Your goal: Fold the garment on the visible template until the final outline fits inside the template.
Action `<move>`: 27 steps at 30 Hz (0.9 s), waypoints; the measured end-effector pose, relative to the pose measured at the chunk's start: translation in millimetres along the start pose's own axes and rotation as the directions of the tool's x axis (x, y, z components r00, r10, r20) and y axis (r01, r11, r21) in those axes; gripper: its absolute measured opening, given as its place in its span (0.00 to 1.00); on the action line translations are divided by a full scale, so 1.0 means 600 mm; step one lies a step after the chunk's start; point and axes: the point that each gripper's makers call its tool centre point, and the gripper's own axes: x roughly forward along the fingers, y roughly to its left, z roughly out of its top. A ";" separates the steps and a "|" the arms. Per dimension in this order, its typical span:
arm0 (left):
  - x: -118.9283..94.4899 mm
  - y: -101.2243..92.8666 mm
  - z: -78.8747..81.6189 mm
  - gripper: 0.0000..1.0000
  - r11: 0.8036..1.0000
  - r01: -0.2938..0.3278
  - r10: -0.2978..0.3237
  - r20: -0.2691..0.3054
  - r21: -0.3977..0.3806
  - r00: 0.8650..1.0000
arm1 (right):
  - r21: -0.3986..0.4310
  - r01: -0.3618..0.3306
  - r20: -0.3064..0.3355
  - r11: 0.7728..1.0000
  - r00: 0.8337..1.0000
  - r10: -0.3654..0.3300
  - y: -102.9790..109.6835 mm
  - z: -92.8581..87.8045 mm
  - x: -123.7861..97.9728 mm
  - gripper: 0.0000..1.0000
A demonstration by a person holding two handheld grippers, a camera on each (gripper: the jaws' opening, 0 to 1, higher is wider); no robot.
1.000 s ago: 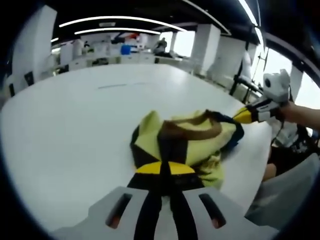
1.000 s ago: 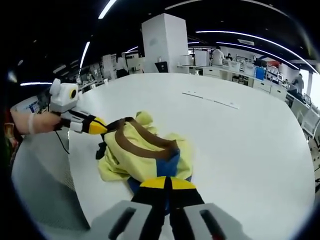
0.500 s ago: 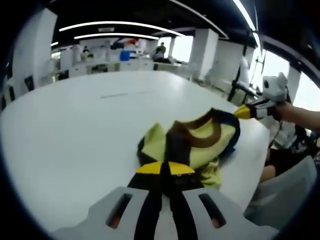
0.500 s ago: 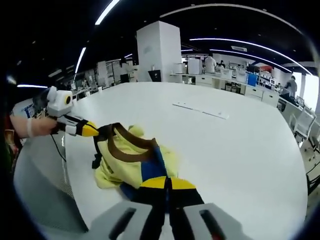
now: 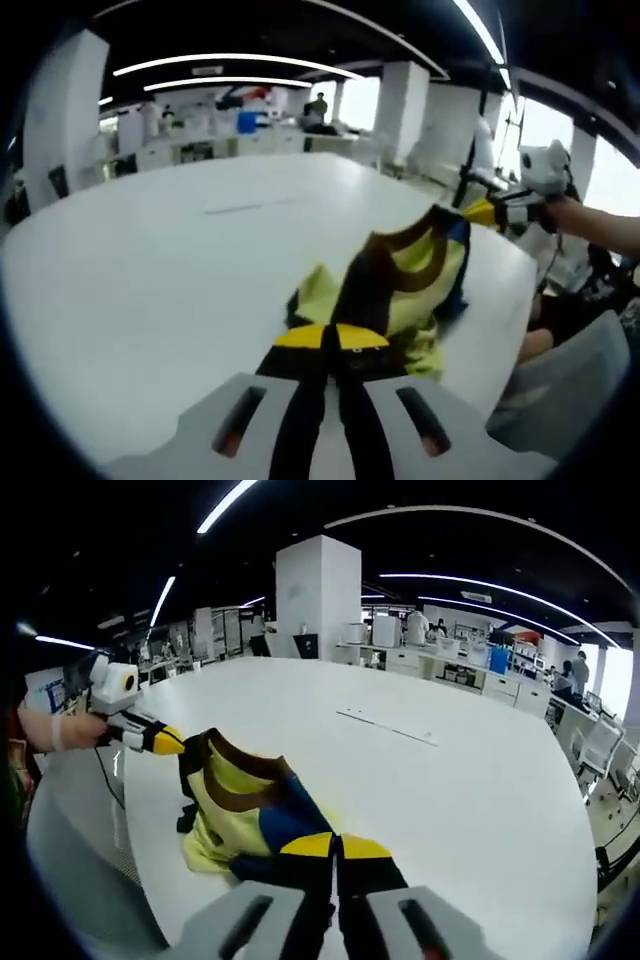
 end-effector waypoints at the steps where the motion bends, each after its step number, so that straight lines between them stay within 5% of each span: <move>1: -0.002 0.002 0.006 0.00 1.000 -0.005 0.005 0.010 0.000 1.000 | -0.002 0.002 0.009 1.000 1.000 -0.002 -0.001 0.006 -0.001 0.00; 11: -0.047 0.016 0.157 0.00 0.998 -0.009 -0.003 0.197 0.060 0.980 | -0.053 0.032 0.177 0.998 0.984 -0.022 -0.012 0.126 -0.043 0.00; 27: -0.070 0.050 0.306 0.00 0.981 0.014 -0.070 0.290 0.193 0.955 | -0.156 0.069 0.354 0.985 0.935 -0.009 -0.022 0.288 -0.101 0.00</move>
